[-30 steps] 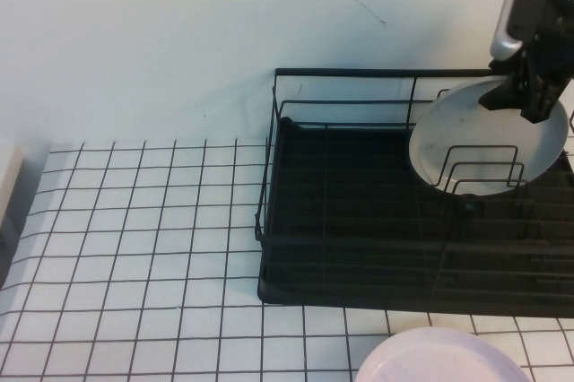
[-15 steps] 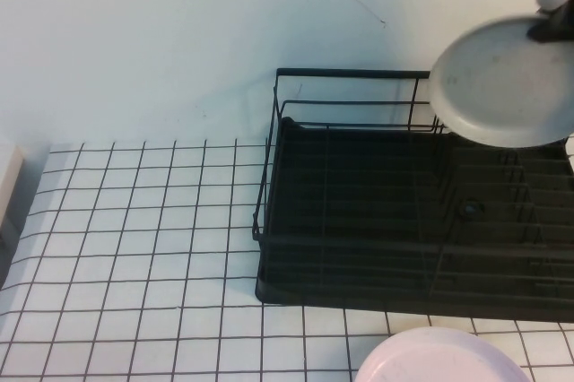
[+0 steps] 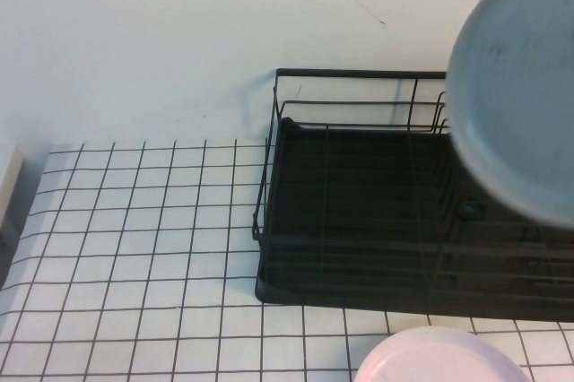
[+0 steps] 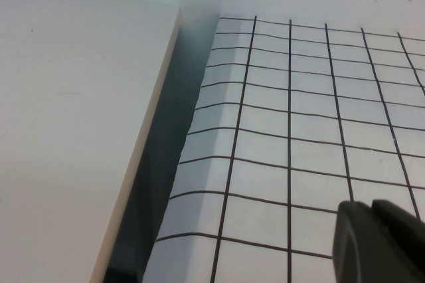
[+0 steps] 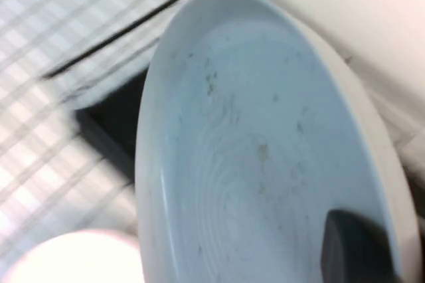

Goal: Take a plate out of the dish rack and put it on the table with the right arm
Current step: Place the plate from the table

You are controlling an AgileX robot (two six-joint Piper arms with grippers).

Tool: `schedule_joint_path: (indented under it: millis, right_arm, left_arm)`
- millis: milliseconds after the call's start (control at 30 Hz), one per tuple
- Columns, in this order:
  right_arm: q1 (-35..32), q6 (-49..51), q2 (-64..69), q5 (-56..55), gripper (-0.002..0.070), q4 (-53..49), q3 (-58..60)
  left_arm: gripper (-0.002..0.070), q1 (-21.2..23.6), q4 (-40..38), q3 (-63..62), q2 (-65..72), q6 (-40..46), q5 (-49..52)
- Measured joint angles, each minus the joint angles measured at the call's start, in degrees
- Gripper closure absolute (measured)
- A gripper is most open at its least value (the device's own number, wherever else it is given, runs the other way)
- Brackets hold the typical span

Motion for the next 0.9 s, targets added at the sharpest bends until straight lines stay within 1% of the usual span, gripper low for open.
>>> schedule_joint_path:
  millis: [33,133,267,333,433,533,633,833,867,900]
  right_arm:
    - [-0.3,0.4,-1.1,0.3,0.057,2.7,3.6]
    - [-0.5,0.3,-3.8,0.4,0.057,10.1,20.0]
    - [-0.5,-4.9,-5.1,-1.3,0.057,21.4,42.0]
    - [-0.5,-9.4,-5.1,-4.4,0.057,26.5,49.7]
    - [-0.5,-14.8,-5.0,-10.8,0.057,32.5,58.1]
    - [-0.5,-20.0,-4.4,-16.8,0.057,34.1,63.0]
    - [-0.5,-24.7,-3.5,-19.7,0.057,34.1,65.4]
    - [-0.6,-29.3,-2.1,-23.5,0.0567,33.9,65.9]
    - [-0.6,-29.5,-1.8,-23.9,0.0552,33.9,65.9]
    - [-0.6,-29.8,-1.6,-23.9,0.0521,33.9,65.9]
  left_arm:
    - [0.0678,0.0,0.0,0.0,0.0,0.0,0.0]
    - [0.0678,0.0,0.0,0.0,0.0,0.0,0.0]
    - [0.0678,0.0,0.0,0.0,0.0,0.0,0.0]
    - [0.0678,0.0,0.0,0.0,0.0,0.0,0.0]
    - [0.0678,0.0,0.0,0.0,0.0,0.0,0.0]
    - [0.0678,0.0,0.0,0.0,0.0,0.0,0.0]
    - [0.0678,0.0,0.0,0.0,0.0,0.0,0.0]
    - [0.0678,0.0,0.0,0.0,0.0,0.0,0.0]
    - [0.0678,0.0,0.0,0.0,0.0,0.0,0.0]
    - [0.0678,0.0,0.0,0.0,0.0,0.0,0.0]
